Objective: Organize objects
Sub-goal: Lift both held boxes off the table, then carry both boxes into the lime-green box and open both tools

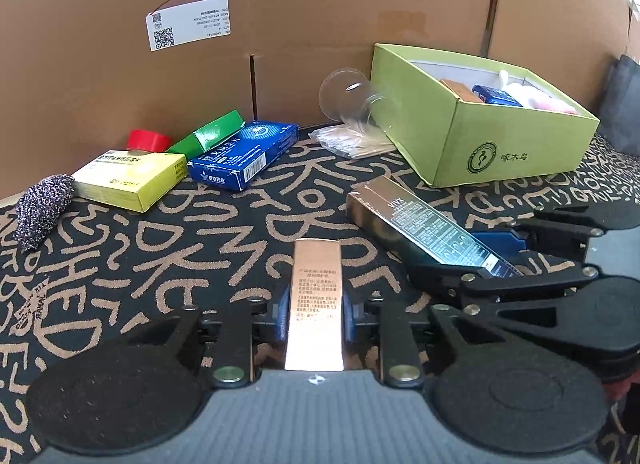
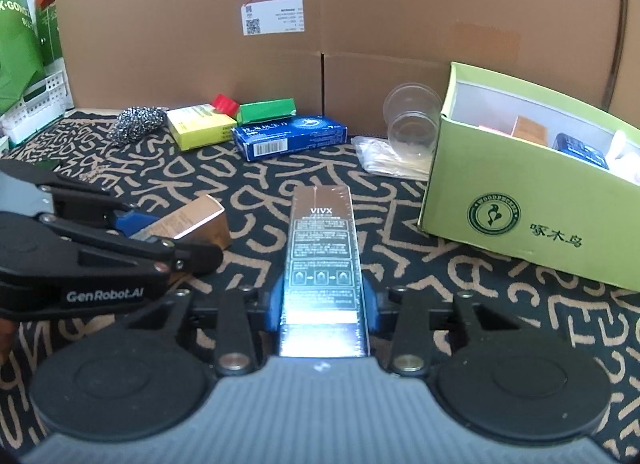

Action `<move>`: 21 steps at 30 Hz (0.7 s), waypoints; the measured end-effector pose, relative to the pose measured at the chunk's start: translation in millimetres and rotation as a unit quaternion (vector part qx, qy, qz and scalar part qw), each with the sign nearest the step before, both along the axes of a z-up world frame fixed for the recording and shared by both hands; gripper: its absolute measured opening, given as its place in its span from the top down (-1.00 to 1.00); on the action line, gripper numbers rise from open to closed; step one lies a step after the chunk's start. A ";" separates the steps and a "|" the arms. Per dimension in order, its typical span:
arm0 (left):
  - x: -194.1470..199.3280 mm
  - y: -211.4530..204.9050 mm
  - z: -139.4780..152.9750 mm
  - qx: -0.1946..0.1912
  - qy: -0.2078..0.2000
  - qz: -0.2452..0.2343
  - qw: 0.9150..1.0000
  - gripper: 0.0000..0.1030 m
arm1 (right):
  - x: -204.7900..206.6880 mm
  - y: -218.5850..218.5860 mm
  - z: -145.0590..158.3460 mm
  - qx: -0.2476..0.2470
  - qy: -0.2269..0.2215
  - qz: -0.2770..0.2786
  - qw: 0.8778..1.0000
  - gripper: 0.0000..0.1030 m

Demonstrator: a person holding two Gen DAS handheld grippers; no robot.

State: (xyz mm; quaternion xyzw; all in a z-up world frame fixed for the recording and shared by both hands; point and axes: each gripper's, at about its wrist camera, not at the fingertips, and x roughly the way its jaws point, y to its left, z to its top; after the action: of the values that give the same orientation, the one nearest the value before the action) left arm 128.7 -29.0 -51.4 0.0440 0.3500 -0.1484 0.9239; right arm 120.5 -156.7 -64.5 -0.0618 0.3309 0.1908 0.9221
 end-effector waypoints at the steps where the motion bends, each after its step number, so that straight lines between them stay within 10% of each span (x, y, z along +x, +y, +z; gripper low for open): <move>1: -0.8 0.1 1.3 -0.004 0.004 0.000 1.000 0.52 | -2.3 -1.7 0.5 0.004 0.000 -0.001 1.000 0.26; 21: 12.9 -78.8 102.4 -0.086 -0.079 -0.083 0.990 0.52 | -39.2 -110.3 93.6 0.075 -0.127 -0.087 0.985 0.26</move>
State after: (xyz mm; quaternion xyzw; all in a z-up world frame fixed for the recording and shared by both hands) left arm 141.6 -107.8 51.0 0.0047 0.2569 -0.2501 0.9335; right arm 81.3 -267.0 29.1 0.0124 0.1999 0.1251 0.9717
